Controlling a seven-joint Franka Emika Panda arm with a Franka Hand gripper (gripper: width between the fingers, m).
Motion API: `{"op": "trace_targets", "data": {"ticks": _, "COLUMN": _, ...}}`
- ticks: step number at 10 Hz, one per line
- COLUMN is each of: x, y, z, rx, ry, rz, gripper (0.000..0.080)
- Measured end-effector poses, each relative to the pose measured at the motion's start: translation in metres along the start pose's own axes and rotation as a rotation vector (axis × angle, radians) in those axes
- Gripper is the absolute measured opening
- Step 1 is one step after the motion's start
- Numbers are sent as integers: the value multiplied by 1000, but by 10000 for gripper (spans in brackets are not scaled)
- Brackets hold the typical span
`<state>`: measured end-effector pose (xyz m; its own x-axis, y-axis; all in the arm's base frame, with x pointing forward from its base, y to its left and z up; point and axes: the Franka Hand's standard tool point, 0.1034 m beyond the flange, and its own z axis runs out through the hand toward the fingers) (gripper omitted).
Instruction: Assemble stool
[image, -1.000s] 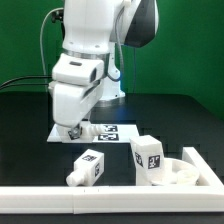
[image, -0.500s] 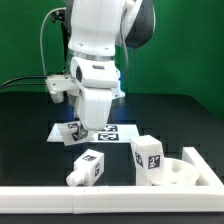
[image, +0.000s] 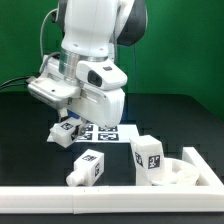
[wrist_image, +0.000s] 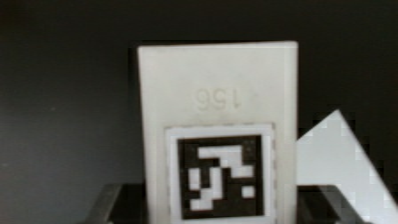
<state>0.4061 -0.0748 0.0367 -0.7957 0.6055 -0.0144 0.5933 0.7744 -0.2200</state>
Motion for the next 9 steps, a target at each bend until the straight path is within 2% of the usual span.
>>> {"op": "trace_targets", "data": {"ticks": 2, "x": -2, "y": -4, "z": 1, "rx": 15, "ry": -10, "rz": -78, "gripper": 334}}
{"op": "trace_targets", "data": {"ticks": 3, "x": -1, "y": -9, "z": 5, "rx": 26, "ry": -3, "rz": -209, "gripper": 334}}
{"op": "trace_targets", "data": {"ticks": 5, "x": 5, "y": -13, "z": 17, "rx": 58, "ry": 28, "rz": -188, "gripper": 334}}
{"op": "trace_targets", "data": {"ticks": 6, "x": 6, "y": -13, "z": 19, "rx": 65, "ry": 33, "rz": -174, "gripper": 334}}
{"op": "trace_targets", "data": {"ticks": 7, "x": 5, "y": -15, "z": 18, "rx": 64, "ry": 32, "rz": -170, "gripper": 410}}
{"op": "trace_targets", "data": {"ticks": 8, "x": 5, "y": -15, "z": 19, "rx": 64, "ry": 33, "rz": -164, "gripper": 543}}
{"op": "trace_targets", "data": {"ticks": 9, "x": 5, "y": -16, "z": 19, "rx": 65, "ry": 32, "rz": -137, "gripper": 543}}
